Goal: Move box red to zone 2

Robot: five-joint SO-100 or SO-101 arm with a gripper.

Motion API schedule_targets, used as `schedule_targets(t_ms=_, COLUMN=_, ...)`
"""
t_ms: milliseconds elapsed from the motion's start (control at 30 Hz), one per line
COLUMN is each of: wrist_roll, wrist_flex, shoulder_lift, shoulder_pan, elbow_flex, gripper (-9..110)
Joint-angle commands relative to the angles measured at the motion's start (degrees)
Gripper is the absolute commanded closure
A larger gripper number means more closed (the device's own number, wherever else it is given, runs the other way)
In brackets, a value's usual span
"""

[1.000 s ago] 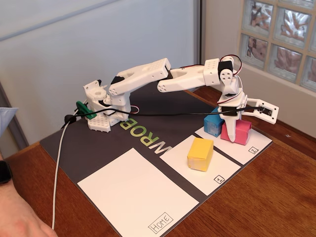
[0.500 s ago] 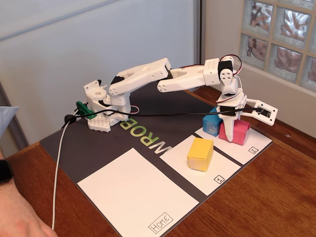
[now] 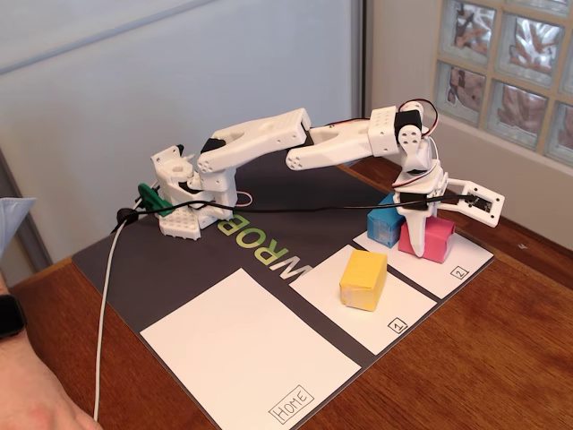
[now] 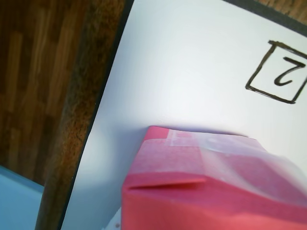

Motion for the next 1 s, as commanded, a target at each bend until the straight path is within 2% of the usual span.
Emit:
schedule_targets(t_ms=0, wrist_roll=-0.62, wrist_flex=0.09, shoulder_lift=0.18, shoulder_pan=-0.26, elbow_flex=-2.11, gripper=102)
schedule_targets(t_ms=367, wrist_roll=-1.23, wrist_flex=0.09, shoulder_lift=-1.14, shoulder_pan=0.18, elbow_flex=-2.46, gripper=101)
schedule_targets(t_ms=433, wrist_roll=-1.23, wrist_flex=0.09, shoulder_lift=-1.14, shoulder_pan=0.18, elbow_flex=-2.55, gripper=91)
schedule_targets(t_ms=533, wrist_roll=-1.14, wrist_flex=0.09, shoulder_lift=-1.32, shoulder_pan=0.18, elbow_flex=-2.55, gripper=69)
schedule_targets(t_ms=567, wrist_roll=-1.14, wrist_flex=0.09, shoulder_lift=-1.32, shoulder_pan=0.18, elbow_flex=-2.72, gripper=66)
schedule_targets(t_ms=733, wrist_roll=-1.23, wrist_flex=0.18, shoulder_lift=-1.32, shoulder_pan=0.79, elbow_flex=-3.52, gripper=58)
schedule_targets(t_ms=967, wrist_roll=-1.05, wrist_flex=2.29, shoulder_lift=-1.32, shoulder_pan=1.23, elbow_flex=-8.26, gripper=58)
